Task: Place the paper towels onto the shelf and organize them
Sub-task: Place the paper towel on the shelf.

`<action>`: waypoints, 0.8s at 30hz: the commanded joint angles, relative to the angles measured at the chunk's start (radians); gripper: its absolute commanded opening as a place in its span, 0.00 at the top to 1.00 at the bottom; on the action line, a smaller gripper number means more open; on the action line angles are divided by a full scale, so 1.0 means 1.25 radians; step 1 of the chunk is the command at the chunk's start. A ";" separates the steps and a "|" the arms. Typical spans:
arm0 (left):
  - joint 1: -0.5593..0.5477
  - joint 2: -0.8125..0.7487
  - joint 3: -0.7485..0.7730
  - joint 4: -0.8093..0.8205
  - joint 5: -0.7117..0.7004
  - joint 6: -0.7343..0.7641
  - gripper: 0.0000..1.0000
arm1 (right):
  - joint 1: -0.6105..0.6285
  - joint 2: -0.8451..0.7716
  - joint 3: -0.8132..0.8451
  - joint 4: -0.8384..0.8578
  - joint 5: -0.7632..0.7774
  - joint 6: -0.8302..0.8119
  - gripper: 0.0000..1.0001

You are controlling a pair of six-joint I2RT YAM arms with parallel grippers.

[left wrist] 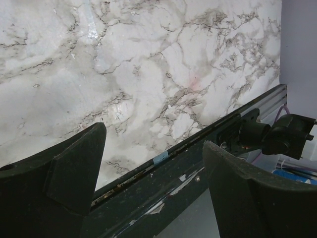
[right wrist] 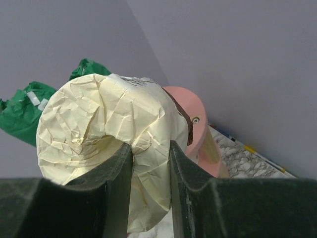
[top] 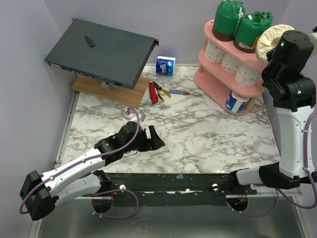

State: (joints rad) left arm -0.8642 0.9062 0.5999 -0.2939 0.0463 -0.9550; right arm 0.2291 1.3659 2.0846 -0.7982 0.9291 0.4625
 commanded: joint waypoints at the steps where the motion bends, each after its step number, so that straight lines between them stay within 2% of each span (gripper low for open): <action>1: 0.002 -0.011 -0.006 0.016 0.018 0.013 0.17 | -0.057 0.040 0.036 -0.019 -0.067 0.095 0.91; 9: 0.003 -0.017 0.011 0.005 0.007 0.023 0.17 | -0.156 0.106 0.081 -0.044 -0.176 0.166 0.92; 24: 0.003 0.000 0.016 0.009 0.018 0.026 0.17 | -0.178 0.102 0.053 -0.056 -0.164 0.198 0.92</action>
State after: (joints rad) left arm -0.8642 0.9035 0.5980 -0.2928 0.0494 -0.9417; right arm 0.0128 1.5185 2.1418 -0.8852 0.7372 0.6643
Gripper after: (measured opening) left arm 0.830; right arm 0.322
